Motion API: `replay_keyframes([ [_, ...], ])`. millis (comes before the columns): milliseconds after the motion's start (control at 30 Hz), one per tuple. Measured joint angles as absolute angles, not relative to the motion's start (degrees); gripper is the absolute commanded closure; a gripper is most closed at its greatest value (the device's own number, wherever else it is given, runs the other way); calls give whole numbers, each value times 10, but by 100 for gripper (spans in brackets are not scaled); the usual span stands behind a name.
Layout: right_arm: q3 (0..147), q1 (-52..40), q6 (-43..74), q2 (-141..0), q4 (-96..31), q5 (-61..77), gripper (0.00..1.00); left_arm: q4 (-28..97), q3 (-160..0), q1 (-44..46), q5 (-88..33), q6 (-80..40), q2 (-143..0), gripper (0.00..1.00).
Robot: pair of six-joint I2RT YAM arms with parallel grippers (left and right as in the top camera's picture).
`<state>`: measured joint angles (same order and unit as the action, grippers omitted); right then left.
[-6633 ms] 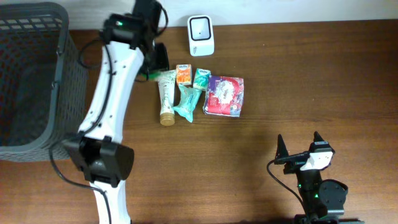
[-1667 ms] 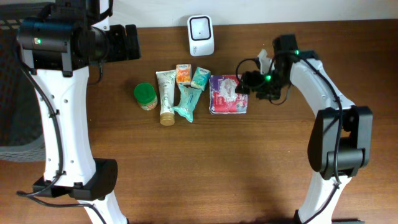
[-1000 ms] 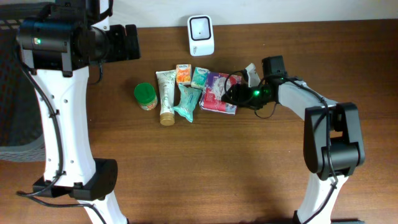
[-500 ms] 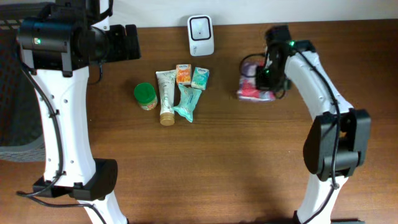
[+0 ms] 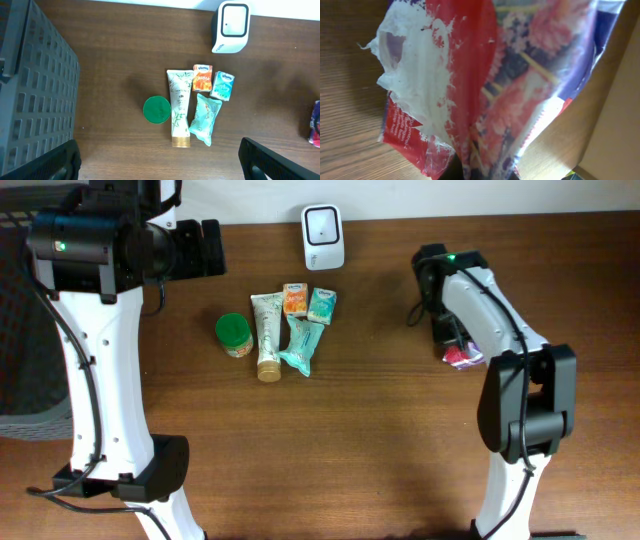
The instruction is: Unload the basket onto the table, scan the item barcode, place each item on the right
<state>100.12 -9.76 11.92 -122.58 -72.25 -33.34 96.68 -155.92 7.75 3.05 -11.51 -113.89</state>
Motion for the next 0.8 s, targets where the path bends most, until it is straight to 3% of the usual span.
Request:
replay_keyframes([
  [67,1001,-129,117,-1226,-702,-327,63,967,-1559,77,30,-115,-1139,1],
  [133,1001,-165,119,-1226,-684,-298,37,967,-1559,77,30,-115,-1139,1],
  [233,1004,-209,119,-1226,-661,-244,25,967,-1559,77,30,-115,-1139,1],
  [267,1015,-222,119,-1228,-665,-216,11,967,-1559,77,30,-115,-1139,1],
  [300,1035,-228,120,-1231,-677,-196,5,967,-1559,77,30,-115,-1139,1],
  [433,1150,-212,120,-1234,-729,-164,0,967,-1559,77,30,-115,-1139,1],
  [567,1176,-135,113,-1234,-748,-128,0,967,-1559,77,30,-115,-1139,1],
  [800,1133,37,-23,-1234,-757,156,0,967,-1559,77,30,-115,-1139,1],
])
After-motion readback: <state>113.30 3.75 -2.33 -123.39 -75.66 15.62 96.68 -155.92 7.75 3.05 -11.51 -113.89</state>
